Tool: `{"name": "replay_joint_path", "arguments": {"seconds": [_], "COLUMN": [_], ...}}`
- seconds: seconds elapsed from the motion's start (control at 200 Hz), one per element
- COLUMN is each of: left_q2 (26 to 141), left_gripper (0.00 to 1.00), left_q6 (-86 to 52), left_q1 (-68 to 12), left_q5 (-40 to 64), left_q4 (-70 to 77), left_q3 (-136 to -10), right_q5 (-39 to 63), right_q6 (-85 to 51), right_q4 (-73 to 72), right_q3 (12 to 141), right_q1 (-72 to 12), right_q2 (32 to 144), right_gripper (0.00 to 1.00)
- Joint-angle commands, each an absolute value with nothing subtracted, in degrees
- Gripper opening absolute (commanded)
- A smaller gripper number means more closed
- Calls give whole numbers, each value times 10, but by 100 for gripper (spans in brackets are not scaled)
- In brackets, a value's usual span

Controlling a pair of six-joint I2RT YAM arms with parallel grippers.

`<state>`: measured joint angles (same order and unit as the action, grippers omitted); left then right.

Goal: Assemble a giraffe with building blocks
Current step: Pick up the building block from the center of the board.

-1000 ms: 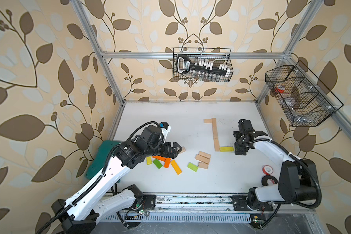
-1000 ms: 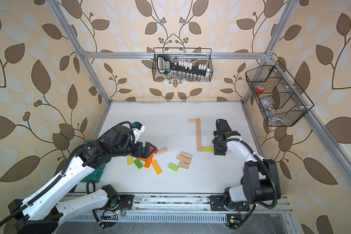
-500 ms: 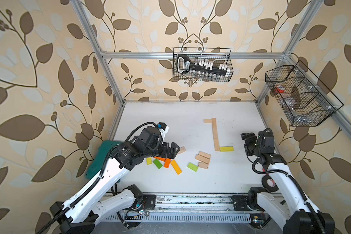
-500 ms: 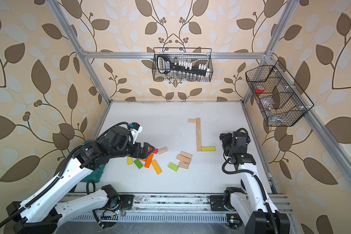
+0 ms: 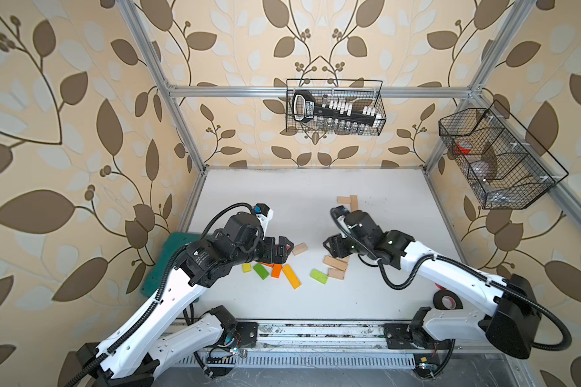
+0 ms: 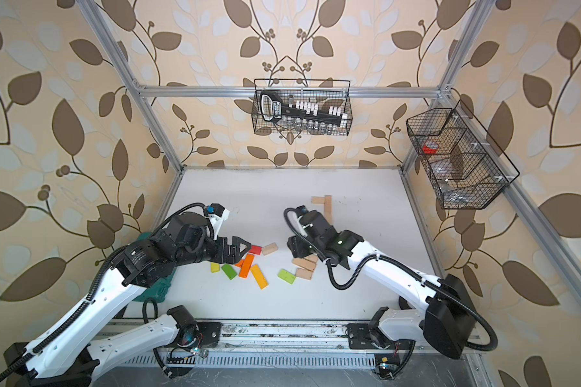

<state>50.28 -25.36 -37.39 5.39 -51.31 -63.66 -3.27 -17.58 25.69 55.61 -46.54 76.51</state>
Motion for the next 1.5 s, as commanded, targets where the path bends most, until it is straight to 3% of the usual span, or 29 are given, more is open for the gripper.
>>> {"name": "replay_joint_path", "arguments": {"seconds": [0.0,0.195,0.56,1.005,1.495], "left_q2": [485,457,383,300,304], "left_gripper": [99,99,99,99,99], "left_q6": [-261,-278,-311,-328,-328], "left_q1": [-369,-369,-369,-368,-369], "left_q5": [37,13,-75,-168,-159], "left_q4": [-527,-531,-532,-537,-531], "left_q3": [-641,-642,-654,-657,-646], "right_q5": [-61,-50,-77,-101,-95], "right_q6": [-17,-8,-105,-195,-248], "right_q4": [300,319,369,425,480], "right_q3": [576,648,815,879,947], "right_q1": [-511,-588,-623,-649,-655], "right_q2": [811,940,1104,1187,1254], "right_gripper": [68,67,70,69,45]}}
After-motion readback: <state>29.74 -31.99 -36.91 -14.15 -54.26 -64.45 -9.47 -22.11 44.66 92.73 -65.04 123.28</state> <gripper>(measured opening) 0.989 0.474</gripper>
